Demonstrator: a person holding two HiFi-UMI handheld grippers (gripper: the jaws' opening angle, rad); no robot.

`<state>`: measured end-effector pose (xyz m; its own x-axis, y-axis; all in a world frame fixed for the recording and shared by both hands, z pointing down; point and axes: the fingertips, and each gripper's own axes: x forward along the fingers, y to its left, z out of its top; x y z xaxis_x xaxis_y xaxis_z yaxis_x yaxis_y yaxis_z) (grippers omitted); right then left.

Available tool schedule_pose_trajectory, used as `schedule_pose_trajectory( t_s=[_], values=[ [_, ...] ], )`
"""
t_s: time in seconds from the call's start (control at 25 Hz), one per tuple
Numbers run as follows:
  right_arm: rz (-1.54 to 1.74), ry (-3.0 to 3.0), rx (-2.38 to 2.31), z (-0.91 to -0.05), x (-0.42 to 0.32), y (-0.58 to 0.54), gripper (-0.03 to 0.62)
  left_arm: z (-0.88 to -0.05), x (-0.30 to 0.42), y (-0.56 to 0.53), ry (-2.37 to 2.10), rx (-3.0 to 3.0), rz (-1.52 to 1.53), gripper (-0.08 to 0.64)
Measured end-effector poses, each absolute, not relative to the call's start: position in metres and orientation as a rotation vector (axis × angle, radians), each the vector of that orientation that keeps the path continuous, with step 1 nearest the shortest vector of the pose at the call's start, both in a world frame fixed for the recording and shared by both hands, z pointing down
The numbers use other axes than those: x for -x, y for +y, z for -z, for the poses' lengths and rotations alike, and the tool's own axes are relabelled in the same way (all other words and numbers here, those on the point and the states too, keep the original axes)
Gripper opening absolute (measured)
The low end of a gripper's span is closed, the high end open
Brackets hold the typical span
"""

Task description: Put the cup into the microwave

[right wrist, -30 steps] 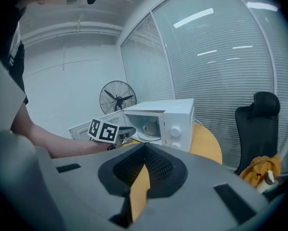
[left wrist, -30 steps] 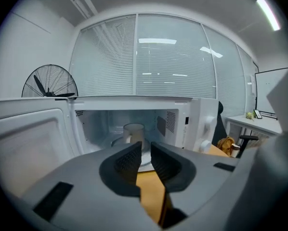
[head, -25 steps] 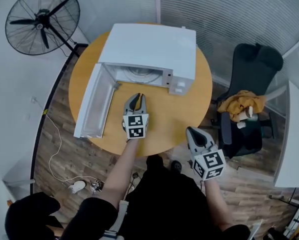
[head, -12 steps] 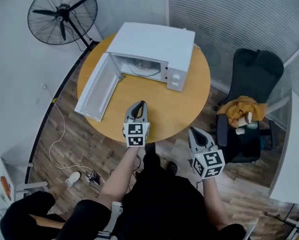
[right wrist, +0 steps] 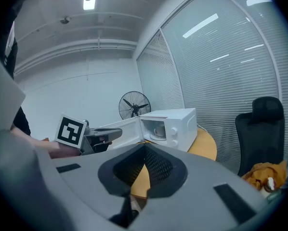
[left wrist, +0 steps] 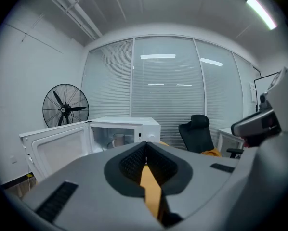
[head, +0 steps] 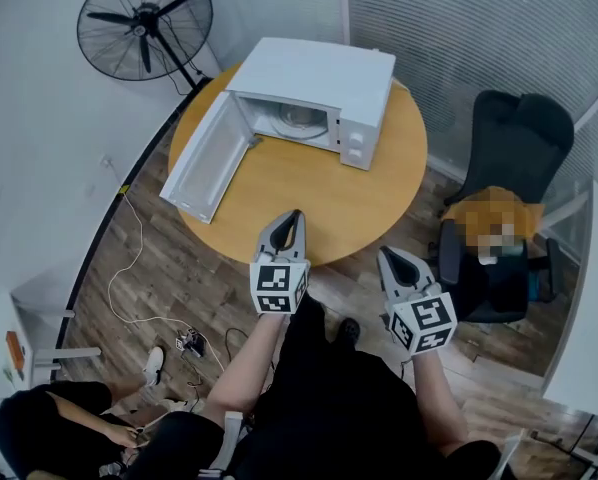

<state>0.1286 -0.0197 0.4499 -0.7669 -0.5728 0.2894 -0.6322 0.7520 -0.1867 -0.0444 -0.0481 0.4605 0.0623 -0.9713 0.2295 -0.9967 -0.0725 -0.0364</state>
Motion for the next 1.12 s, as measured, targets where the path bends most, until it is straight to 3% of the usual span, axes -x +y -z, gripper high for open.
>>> schedule_pose_trajectory(
  t_s=[1.12],
  values=[
    [-0.288,-2.794,-0.830,-0.439,-0.092,0.011,0.009,-0.425,0.022,0.037,-1.893,-2.223,-0.206,-0.003]
  ],
)
